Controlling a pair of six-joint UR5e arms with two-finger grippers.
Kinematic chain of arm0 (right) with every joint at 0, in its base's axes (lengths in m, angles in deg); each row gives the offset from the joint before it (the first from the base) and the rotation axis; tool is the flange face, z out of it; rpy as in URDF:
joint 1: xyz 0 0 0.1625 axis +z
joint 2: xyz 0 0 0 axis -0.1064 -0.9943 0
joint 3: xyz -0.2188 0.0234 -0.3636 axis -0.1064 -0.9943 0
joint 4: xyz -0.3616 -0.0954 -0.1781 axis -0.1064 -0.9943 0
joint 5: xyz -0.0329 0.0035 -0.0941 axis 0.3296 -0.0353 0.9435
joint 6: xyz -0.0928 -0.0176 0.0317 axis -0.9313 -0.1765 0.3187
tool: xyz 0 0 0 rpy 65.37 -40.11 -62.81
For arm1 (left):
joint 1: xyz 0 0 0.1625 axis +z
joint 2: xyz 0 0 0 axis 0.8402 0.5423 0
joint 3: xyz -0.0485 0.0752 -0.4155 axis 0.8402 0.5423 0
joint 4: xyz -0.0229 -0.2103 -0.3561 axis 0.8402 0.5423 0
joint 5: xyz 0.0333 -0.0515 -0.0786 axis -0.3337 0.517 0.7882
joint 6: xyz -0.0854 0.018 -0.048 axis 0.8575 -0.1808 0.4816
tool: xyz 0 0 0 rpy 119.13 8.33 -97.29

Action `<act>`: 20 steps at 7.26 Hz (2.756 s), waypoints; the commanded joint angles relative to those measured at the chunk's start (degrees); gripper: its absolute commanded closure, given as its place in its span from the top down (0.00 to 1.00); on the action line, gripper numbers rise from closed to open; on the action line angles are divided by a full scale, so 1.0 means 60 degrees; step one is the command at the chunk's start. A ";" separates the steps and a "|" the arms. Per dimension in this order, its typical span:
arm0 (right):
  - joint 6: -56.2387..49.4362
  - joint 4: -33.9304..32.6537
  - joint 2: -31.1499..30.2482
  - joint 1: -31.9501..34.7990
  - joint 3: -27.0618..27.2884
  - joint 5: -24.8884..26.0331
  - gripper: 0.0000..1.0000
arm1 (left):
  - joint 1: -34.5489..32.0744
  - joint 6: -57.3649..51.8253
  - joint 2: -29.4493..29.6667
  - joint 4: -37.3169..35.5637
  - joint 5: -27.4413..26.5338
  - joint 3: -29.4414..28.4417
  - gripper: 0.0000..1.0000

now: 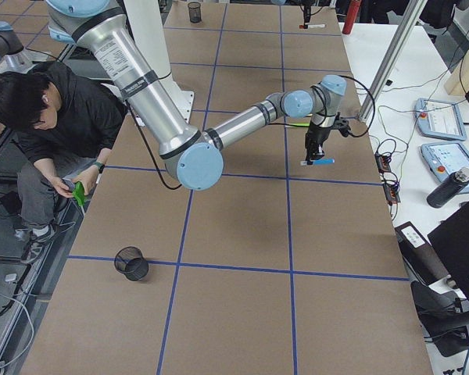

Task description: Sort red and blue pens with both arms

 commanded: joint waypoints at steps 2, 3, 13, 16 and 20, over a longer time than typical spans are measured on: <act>-0.2019 -0.2188 -0.1977 0.0799 0.2512 0.0110 0.00 | -0.0685 -0.2310 -0.1645 -0.1516 -0.0473 0.2007 0.00; -0.2499 -0.2297 -0.2534 0.0916 0.2927 0.0371 0.00 | -0.0977 -0.3262 -0.2142 -0.1696 -0.0593 0.2287 0.00; -0.7850 -0.6190 -0.6182 0.2617 0.4391 0.1298 0.00 | -0.2327 -0.6070 -0.6512 -0.2533 -0.1868 0.5072 0.00; -0.8128 -0.6736 -0.8114 0.2616 0.5376 0.0349 0.00 | -0.2327 -0.6084 -0.6366 -0.2503 -0.1839 0.5189 0.00; -0.9342 -0.7116 -0.9187 0.2602 0.5201 0.0038 0.00 | -0.2298 -0.6070 -0.6366 -0.2532 -0.1737 0.5657 0.00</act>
